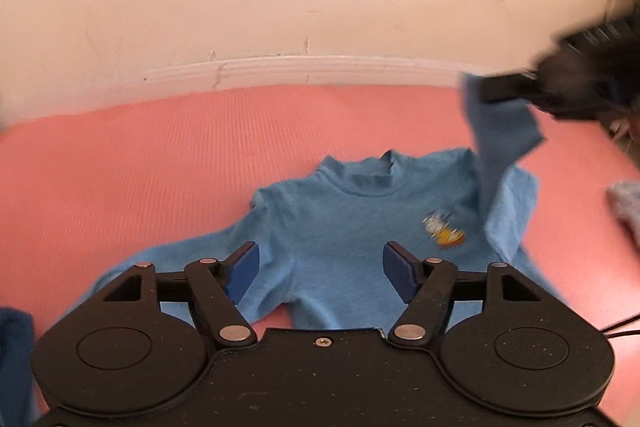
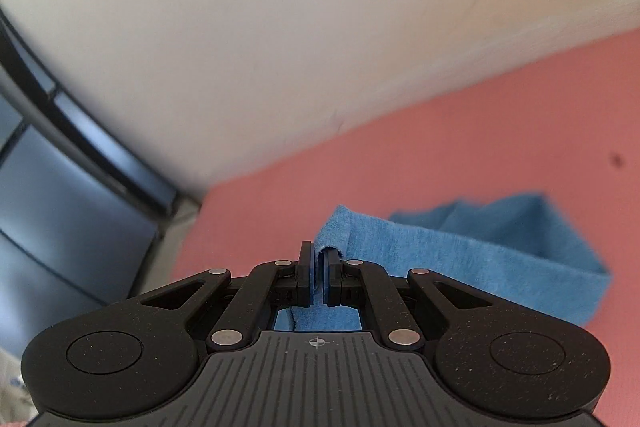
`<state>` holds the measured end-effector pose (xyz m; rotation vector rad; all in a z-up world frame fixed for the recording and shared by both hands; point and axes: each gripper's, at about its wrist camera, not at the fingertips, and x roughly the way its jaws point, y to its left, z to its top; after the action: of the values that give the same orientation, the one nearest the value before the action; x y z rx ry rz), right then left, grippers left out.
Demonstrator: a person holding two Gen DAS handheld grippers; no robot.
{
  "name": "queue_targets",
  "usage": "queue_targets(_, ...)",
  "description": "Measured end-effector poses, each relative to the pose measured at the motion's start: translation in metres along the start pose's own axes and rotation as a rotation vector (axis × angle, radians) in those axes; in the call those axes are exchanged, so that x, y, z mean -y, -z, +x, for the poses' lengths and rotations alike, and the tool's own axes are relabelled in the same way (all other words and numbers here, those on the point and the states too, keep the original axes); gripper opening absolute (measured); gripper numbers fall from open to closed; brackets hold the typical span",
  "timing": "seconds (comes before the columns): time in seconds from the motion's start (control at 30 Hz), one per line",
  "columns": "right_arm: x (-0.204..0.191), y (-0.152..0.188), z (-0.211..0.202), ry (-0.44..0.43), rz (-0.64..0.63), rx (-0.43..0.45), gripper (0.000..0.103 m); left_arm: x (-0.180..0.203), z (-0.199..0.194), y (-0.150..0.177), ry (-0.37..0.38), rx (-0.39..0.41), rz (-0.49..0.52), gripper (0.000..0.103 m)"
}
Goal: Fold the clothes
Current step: 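Grasp the sleeve cuff with the right gripper and fold it across the body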
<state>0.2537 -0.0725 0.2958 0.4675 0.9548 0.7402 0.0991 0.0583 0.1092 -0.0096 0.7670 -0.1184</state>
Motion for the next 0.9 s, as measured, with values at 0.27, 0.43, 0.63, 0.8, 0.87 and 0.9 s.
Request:
queue_targets(0.27, -0.042, 0.023, 0.082, 0.029, -0.115, -0.092, 0.004, -0.038, 0.013, 0.024, -0.056, -0.127, -0.119, 0.067)
queue_targets(0.43, -0.035, 0.038, 0.117, 0.114, -0.075, -0.157, 0.011, -0.044, 0.018, 0.031, -0.044, -0.158, -0.150, 0.067)
queue_targets(0.63, -0.022, 0.028, 0.092, 0.098, -0.056, -0.081, 0.031, -0.032, 0.026, 0.031, -0.018, -0.166, -0.117, 0.068)
queue_targets(0.8, 0.026, 0.028, 0.030, 0.219, -0.086, 0.025, 0.041, -0.029, 0.040, 0.026, -0.031, -0.150, -0.099, 0.068)
queue_targets(0.87, 0.062, 0.035, 0.006, 0.342, -0.059, 0.044, 0.041, -0.028, 0.047, 0.024, -0.041, -0.146, -0.099, 0.069)
queue_targets(0.9, 0.080, 0.038, -0.006, 0.404, -0.043, 0.050, 0.041, -0.028, 0.050, 0.022, -0.047, -0.144, -0.099, 0.069)
